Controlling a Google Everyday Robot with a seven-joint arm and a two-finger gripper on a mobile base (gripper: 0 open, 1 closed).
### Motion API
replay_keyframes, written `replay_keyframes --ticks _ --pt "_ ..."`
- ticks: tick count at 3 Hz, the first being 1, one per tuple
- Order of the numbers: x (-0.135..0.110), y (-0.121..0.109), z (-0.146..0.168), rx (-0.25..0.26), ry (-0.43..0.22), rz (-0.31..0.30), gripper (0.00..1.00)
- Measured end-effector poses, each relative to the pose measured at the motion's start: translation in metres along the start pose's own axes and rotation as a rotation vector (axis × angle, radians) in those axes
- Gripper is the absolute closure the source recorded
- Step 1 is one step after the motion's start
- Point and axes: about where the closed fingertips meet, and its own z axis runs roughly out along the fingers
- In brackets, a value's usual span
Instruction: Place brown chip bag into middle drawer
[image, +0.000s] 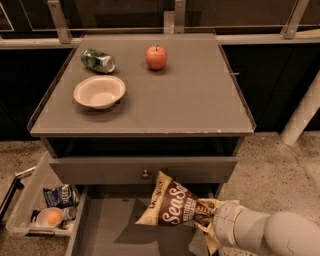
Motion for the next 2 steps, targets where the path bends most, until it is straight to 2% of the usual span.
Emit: replay_keyframes --ticks 2 --pt "0.0024 0.0015 0.0091 -0.014 0.001 0.01 1.0"
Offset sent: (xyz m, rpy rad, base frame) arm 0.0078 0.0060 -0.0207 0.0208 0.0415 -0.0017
